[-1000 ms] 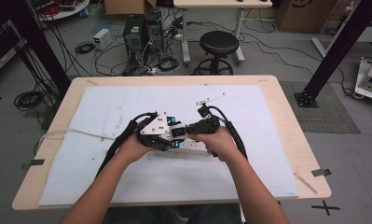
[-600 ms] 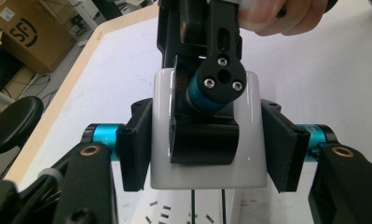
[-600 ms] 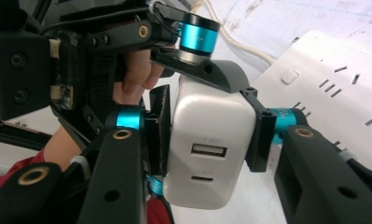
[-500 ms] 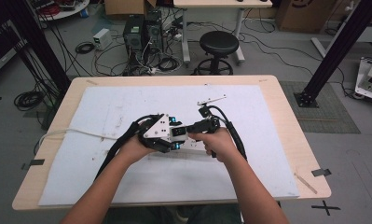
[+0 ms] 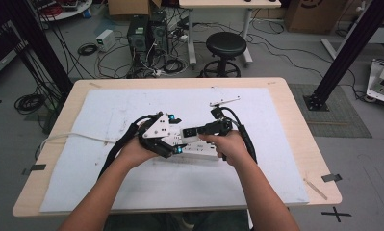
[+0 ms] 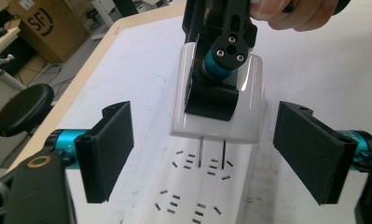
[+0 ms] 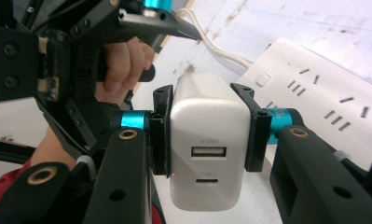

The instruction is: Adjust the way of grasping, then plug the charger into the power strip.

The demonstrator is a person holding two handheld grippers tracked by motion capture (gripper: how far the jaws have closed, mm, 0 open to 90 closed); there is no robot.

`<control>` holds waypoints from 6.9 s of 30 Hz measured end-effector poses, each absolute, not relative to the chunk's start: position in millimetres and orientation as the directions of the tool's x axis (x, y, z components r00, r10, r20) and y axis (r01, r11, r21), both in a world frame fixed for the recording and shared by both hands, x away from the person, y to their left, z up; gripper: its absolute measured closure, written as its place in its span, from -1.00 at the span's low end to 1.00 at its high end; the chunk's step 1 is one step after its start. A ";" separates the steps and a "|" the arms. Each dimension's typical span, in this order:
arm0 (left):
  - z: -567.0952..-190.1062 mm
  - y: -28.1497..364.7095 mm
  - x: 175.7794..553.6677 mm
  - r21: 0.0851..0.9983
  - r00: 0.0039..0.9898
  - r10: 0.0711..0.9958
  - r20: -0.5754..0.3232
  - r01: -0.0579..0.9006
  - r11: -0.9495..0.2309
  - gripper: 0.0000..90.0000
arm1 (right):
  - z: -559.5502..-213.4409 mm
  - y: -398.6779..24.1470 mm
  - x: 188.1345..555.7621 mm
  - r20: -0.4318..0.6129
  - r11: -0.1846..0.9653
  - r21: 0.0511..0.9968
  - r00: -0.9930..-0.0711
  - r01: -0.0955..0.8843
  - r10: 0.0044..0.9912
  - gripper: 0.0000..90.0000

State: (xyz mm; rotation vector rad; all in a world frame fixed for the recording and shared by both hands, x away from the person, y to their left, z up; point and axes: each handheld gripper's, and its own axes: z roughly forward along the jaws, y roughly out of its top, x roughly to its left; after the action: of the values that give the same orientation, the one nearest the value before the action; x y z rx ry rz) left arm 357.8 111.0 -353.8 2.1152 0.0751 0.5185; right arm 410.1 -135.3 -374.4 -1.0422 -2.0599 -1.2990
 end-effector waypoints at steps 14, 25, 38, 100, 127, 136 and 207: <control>-337.9 144.3 360.8 0.821 0.899 0.342 0.275 -0.035 -0.569 -0.58 | -359.6 -148.8 406.3 0.643 0.252 0.603 -0.648 0.757 0.407 0.40; -328.2 180.1 361.9 0.808 0.883 0.419 0.211 0.083 -0.583 -0.58 | -335.7 -156.1 406.5 0.530 0.330 0.636 -0.706 0.697 0.470 0.40; -317.2 223.7 368.1 0.750 0.860 0.484 0.160 0.213 -0.627 -0.58 | -318.8 -160.7 411.3 0.451 0.422 0.619 -0.739 0.663 0.500 0.40; -305.1 273.1 387.2 0.560 0.853 0.512 0.104 0.375 -0.739 -0.58 | -304.5 -135.5 439.9 0.218 0.762 0.431 -0.875 0.483 0.431 0.40; -314.5 258.6 388.8 0.530 0.860 0.495 0.125 0.364 -0.766 -0.58 | -335.6 -92.7 455.6 0.056 0.952 0.205 -0.974 0.227 0.221 0.40; -315.7 256.9 388.2 0.529 0.860 0.497 0.117 0.370 -0.764 -0.58 | -344.7 -84.7 457.5 0.025 0.975 0.152 -0.987 0.163 0.161 0.40; -318.1 251.3 385.1 0.527 0.861 0.493 0.124 0.364 -0.768 -0.58 | -369.4 -63.0 451.3 -0.026 0.985 0.059 -0.986 0.164 0.166 0.41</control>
State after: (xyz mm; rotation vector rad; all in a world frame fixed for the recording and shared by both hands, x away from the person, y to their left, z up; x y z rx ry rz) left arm 385.1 251.3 -318.1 2.5342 0.6259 0.3498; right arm 451.3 -63.0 -369.4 -0.2626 -3.1601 -0.0893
